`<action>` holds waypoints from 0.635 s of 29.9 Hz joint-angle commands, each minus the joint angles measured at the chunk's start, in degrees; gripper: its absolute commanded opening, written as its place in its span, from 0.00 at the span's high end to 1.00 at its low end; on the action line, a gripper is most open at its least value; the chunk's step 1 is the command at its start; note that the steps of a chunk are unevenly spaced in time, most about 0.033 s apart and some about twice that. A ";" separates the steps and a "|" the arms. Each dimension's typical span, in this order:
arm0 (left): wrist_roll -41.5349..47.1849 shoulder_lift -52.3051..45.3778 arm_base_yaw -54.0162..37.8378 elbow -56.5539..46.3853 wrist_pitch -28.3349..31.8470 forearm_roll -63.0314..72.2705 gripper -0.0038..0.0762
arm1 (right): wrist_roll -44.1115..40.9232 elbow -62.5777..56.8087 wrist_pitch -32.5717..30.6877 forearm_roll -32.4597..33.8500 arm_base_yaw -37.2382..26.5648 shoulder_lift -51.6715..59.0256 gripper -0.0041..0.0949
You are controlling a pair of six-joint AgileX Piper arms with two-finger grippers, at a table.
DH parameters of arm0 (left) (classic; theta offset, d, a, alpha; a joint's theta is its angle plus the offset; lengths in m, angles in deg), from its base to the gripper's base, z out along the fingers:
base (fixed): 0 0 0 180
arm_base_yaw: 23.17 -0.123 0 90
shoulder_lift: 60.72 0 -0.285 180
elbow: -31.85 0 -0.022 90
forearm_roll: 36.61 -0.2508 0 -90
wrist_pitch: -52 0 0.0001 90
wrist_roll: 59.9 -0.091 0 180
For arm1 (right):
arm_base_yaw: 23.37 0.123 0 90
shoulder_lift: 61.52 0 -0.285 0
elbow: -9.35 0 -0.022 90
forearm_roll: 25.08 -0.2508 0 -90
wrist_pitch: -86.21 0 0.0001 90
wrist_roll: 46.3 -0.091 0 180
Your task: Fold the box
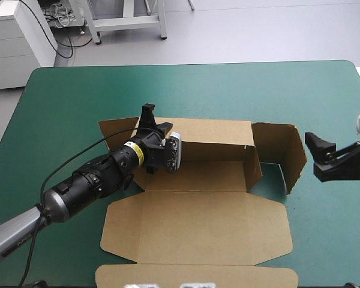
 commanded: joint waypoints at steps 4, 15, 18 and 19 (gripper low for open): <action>1.33 -0.99 0.17 0.70 -0.43 1.18 0.96 | -1.39 8.25 3.80 4.23 -0.15 -6.82 0.02; 2.06 -0.99 0.17 0.70 -0.42 0.89 0.96 | -1.39 18.70 3.80 6.19 -0.15 -20.92 0.02; 2.63 -0.99 0.17 0.70 -0.61 1.00 0.96 | -1.39 21.66 3.57 7.01 -0.31 -25.20 0.02; 2.63 -0.99 0.17 0.70 -0.61 1.00 0.96 | -1.26 22.73 3.46 6.90 -0.96 -26.42 0.02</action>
